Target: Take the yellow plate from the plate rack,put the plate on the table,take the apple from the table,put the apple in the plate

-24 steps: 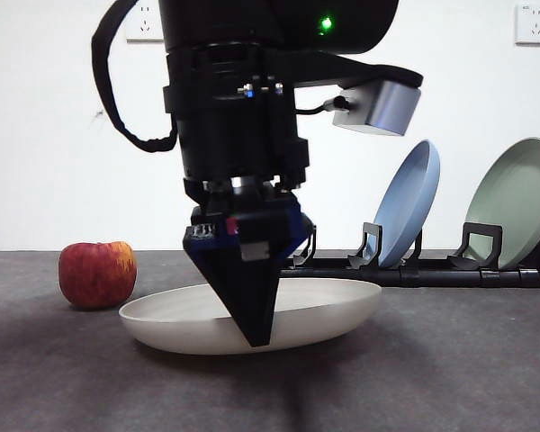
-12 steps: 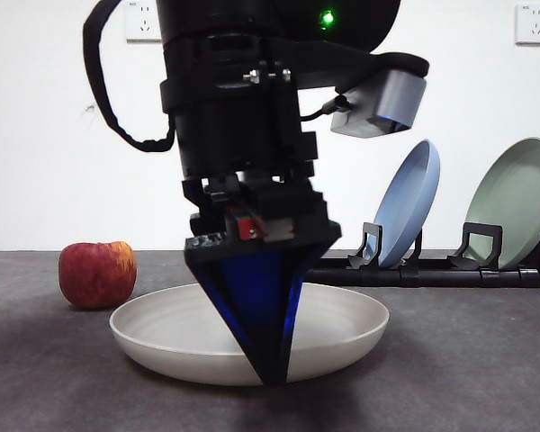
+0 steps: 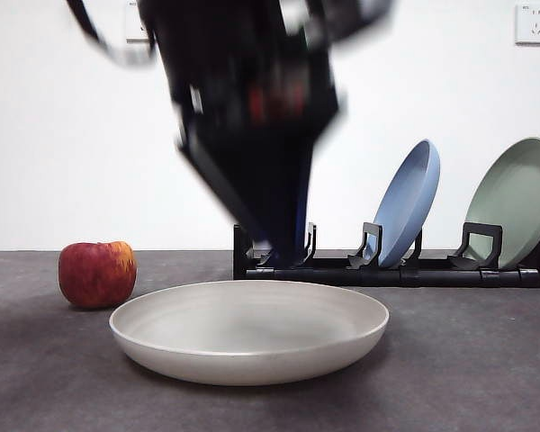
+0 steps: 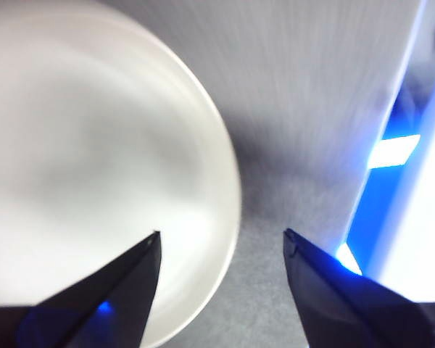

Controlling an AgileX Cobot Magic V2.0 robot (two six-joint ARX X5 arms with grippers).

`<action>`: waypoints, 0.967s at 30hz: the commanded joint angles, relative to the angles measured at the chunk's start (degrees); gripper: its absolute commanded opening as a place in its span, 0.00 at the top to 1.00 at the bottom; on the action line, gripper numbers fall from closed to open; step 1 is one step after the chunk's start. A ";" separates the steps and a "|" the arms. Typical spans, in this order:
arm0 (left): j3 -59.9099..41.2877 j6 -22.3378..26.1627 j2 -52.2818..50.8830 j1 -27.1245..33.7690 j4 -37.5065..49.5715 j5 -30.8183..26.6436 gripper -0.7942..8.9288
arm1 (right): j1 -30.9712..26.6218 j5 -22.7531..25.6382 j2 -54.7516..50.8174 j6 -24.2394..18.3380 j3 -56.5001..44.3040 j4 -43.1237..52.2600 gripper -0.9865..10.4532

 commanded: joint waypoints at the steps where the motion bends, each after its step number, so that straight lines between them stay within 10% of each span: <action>1: 0.26 -4.42 -6.36 1.73 0.00 0.17 0.63 | 0.09 -0.15 -0.02 -0.66 0.28 0.26 0.44; 11: 0.26 -13.00 -31.50 8.66 -1.05 0.17 0.64 | 0.87 0.31 0.63 -0.22 0.28 1.25 0.44; 15: 0.26 -15.37 -39.23 9.46 -3.48 0.11 0.94 | 3.10 1.70 1.79 -0.13 0.33 2.01 0.45; 29: 0.26 -24.57 -49.05 9.44 -12.07 -2.95 0.92 | 16.76 17.77 10.91 1.62 3.39 14.08 0.44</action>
